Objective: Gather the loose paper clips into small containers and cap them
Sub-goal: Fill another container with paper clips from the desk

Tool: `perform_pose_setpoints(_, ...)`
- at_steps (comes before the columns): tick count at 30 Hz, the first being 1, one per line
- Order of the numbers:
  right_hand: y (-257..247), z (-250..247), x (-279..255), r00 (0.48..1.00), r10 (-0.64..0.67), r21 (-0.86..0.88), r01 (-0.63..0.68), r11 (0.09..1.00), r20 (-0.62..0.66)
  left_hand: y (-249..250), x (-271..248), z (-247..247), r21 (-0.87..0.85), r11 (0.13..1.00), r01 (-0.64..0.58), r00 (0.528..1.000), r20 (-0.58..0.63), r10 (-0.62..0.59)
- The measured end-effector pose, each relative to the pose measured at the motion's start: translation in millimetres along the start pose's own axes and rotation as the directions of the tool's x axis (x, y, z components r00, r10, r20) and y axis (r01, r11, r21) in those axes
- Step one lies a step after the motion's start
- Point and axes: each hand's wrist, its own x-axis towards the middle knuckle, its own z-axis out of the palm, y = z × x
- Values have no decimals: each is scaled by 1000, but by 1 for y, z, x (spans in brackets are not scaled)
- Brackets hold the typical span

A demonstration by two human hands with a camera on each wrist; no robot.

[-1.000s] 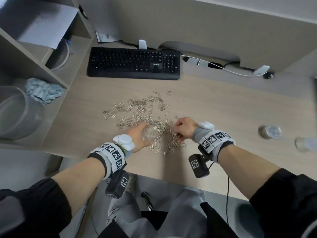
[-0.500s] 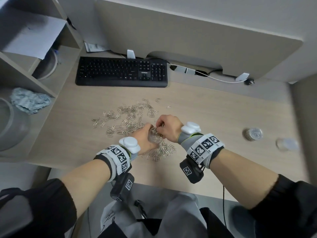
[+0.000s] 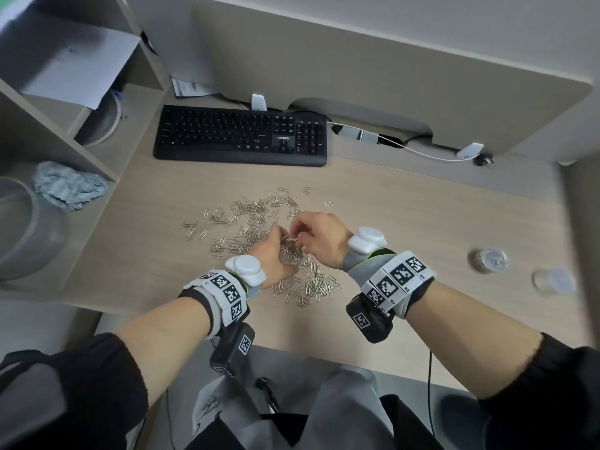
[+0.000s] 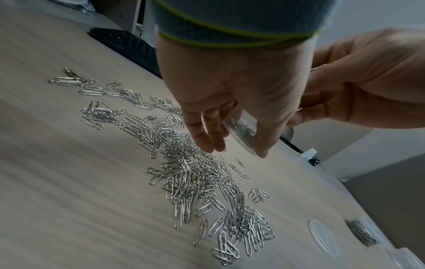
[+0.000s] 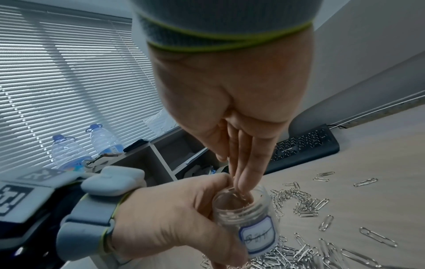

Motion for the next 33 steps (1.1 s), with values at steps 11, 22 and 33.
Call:
perform_pose_setpoints(11,48,6,36,959,277,-121,-282,952,-60,-36,-5,-13,27,989,146,989,-42,-144)
perform_pose_setpoints(22,53,63,55,903,429,-531,-362,766,3,-83,-22,-40,-41,956,290,952,-93,-292)
perform_pose_setpoints(33,39,113,69,953,299,-693,-181,698,53,-88,-26,-38,-59,961,269,960,-61,-272)
